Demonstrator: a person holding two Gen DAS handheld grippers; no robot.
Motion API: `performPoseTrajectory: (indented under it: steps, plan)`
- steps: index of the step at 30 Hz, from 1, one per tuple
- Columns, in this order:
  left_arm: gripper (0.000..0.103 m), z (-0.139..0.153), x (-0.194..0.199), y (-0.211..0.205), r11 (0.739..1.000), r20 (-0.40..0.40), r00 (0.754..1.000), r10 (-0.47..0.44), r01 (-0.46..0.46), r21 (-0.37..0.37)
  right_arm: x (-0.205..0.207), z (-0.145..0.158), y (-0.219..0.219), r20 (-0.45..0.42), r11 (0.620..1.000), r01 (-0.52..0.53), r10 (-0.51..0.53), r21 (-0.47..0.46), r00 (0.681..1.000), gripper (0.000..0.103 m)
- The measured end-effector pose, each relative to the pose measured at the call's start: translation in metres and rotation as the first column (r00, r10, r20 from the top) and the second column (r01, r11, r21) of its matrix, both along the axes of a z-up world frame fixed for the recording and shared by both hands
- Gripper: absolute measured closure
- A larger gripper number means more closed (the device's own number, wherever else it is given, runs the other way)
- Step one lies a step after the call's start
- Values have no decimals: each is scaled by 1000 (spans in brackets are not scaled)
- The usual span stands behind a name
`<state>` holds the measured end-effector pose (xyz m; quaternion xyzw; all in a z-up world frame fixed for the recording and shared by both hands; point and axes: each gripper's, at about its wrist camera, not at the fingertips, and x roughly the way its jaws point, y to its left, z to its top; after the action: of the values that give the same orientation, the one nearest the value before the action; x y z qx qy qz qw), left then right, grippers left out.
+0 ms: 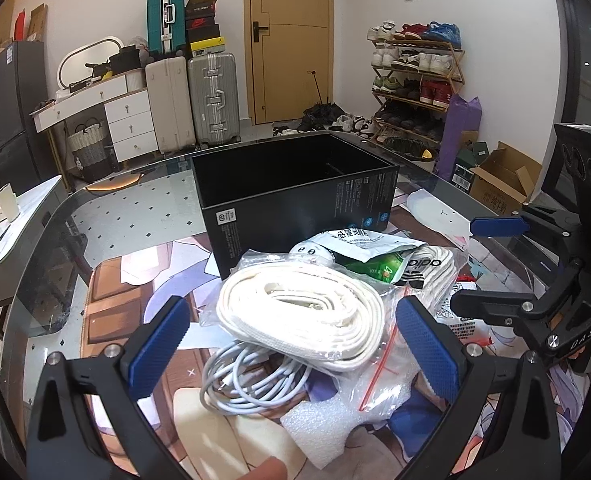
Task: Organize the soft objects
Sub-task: 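Move both tools toward the pile of bagged items beside the black box, then grasp the red-trimmed white packet with the right tool while the left tool grasps the clear bag of white rope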
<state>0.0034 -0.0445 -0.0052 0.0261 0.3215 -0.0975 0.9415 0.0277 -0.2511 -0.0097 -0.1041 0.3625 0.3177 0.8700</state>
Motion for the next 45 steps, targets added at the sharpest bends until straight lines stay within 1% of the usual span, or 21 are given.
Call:
performPoseTrajectory:
  steps: [3,5,7,9,12,13,15,19,23,29,32,35,36,37,40,45]
  plan:
    - [0,0,1,-4,1000,-2,1000,-19,19,8,0,-2,0,-2,1000,-3,3,-9,1000,1]
    - [0,-2,3,-7,999,-18,999,-31,31,11,-1,-2,-2,-37,1000,-5,5,-1,999,1]
    - [0,-4,6,-7,999,-36,999,-35,35,8,-2,-3,-1,-40,1000,-10,9,-9,999,1]
    - [0,-4,8,-5,999,-40,999,-34,33,-8,-5,-3,-1,-48,1000,-18,18,-2,999,1]
    - [0,-3,11,-2,999,-46,999,-28,26,-42,-7,-4,1,-43,999,-34,33,-24,999,1]
    - [0,-3,12,-2,998,-49,998,-26,23,-51,-8,-3,1,-55,999,-38,36,-22,998,1]
    - [0,-2,12,-1,998,-43,999,-29,27,-57,-9,-4,2,-54,998,-48,46,-31,997,1]
    - [0,-1,8,-10,997,-26,997,-72,71,-33,-11,-6,6,-75,997,-70,68,-27,995,1]
    - [0,1,6,-17,996,-16,996,-93,93,1,-12,-9,11,-85,994,-95,91,-49,992,1]
    - [0,-4,16,-10,998,-61,997,-56,55,-24,-10,-14,16,-112,991,-108,99,-73,989,1]
    - [0,-7,18,-9,998,-77,996,-49,47,-30,-7,-17,19,-110,990,-108,98,-90,989,1]
    - [0,-11,21,-10,998,-96,994,-58,56,-28,-4,-22,22,-130,988,-117,103,-104,986,11]
    - [0,-12,21,-9,998,-101,993,-60,58,-28,-4,-23,23,-137,987,-120,104,-108,985,17]
    - [0,-13,22,-9,998,-106,993,-60,57,-29,-3,-23,23,-142,986,-121,104,-112,984,19]
    - [0,-16,25,-7,998,-126,991,-53,48,-38,-2,-22,22,-141,987,-119,103,-107,985,23]
    - [0,-20,30,-2,997,-162,986,-47,35,-73,-5,-20,23,-138,986,-130,114,-107,984,29]
